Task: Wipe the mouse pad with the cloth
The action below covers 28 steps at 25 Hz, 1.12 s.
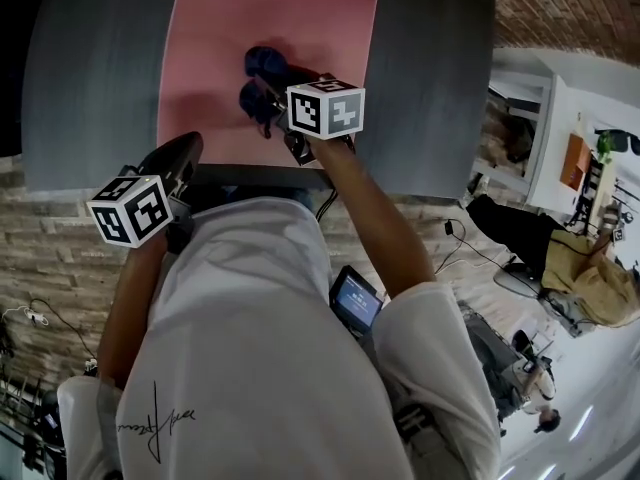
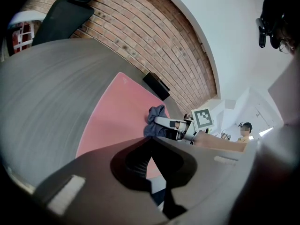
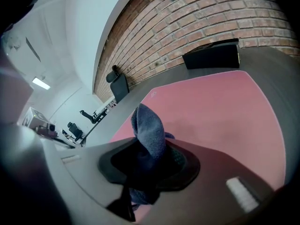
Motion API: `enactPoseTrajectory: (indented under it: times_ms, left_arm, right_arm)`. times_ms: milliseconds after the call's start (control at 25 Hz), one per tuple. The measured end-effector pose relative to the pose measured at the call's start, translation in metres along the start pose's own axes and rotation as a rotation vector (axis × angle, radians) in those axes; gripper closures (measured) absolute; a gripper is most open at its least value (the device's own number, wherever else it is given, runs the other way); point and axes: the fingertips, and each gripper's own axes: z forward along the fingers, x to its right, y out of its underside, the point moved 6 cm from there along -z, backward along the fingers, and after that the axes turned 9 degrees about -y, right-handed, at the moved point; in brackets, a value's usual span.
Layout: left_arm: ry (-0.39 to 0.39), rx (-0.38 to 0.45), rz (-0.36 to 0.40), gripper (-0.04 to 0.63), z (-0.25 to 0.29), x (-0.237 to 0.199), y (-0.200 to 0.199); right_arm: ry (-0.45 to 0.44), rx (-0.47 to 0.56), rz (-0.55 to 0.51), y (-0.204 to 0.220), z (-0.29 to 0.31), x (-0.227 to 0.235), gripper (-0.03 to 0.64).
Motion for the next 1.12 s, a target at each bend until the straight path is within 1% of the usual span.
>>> enactPoseTrajectory:
  times_ms: [240,360,440,560,640,840,1000,1120]
  left_arm:
    - [0.041,-0.029,0.048,0.584,0.001,0.007,0.002]
    - [0.053,-0.038,0.064,0.584,0.009,0.014,-0.002]
    - [0.057,-0.037,0.065,0.584,0.014,0.018,-0.006]
    - [0.070,-0.032,0.048,0.584,0.016,0.020,-0.010]
    - [0.074,-0.030,0.047,0.584,0.015,0.021,-0.010]
    - [0.086,-0.026,0.074,0.583,0.014,0.026,-0.011]
    - [0.090,-0.008,0.096,0.584,0.010,0.031,-0.015]
    - [0.095,0.008,0.116,0.584,0.007,0.035,-0.017]
  right_arm:
    - [0.009,0.015,-0.013,0.004,-0.020,-0.013,0.505]
    - [0.013,0.029,-0.021,-0.001,-0.032,-0.012,0.505]
    - [0.031,0.026,-0.037,-0.002,-0.039,-0.008,0.506]
    - [0.073,-0.004,-0.099,0.000,-0.046,-0.010,0.506]
    - [0.077,-0.012,-0.120,0.003,-0.047,-0.015,0.506]
    - [0.070,-0.015,-0.145,0.007,-0.054,-0.029,0.508]
    - [0.046,0.011,-0.163,0.010,-0.063,-0.046,0.506]
    - [0.063,0.062,-0.159,0.009,-0.075,-0.057,0.508]
